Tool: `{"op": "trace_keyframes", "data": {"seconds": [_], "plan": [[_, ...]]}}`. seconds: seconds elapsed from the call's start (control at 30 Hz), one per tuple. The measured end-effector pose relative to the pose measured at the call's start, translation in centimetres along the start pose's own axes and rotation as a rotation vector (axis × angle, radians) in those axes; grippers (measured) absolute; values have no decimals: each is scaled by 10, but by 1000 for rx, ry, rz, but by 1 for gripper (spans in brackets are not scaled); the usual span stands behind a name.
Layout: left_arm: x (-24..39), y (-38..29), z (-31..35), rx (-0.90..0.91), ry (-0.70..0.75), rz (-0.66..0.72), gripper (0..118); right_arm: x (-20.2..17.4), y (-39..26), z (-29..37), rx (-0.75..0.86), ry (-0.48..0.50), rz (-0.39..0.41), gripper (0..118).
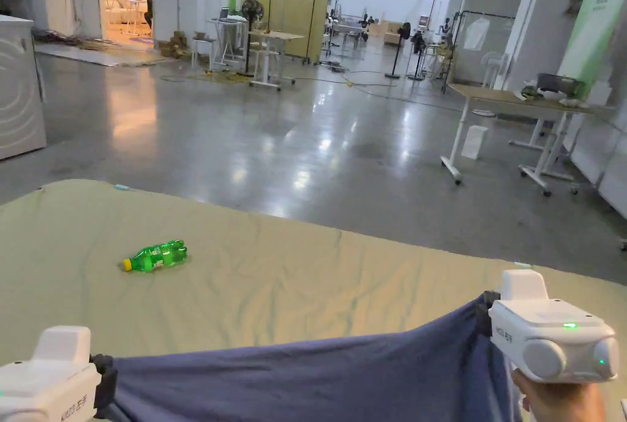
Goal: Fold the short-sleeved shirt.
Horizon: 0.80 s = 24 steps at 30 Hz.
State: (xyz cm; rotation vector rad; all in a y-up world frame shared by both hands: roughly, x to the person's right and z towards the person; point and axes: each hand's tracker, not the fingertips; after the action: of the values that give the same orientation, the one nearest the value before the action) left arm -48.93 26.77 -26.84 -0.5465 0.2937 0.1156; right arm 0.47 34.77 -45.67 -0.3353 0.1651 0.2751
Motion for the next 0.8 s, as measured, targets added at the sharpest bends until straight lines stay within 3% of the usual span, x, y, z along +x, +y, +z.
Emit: {"op": "trace_keyframes", "data": {"seconds": [0.17, 0.23, 0.4, 0.8], "plan": [[16, 76, 19, 111, -52, -26, 4, 45, 44, 54, 113, -80, -43, 2], [29, 108, 29, 154, -63, -44, 4, 56, 63, 72, 162, -112, -15, 2], [55, 185, 44, 224, -77, -72, 4, 89, 100, 83, 214, -164, -70, 2], [90, 311, 31, 292, -28, -153, 4, 102, 184, 60, 270, -254, -75, 2]]}}
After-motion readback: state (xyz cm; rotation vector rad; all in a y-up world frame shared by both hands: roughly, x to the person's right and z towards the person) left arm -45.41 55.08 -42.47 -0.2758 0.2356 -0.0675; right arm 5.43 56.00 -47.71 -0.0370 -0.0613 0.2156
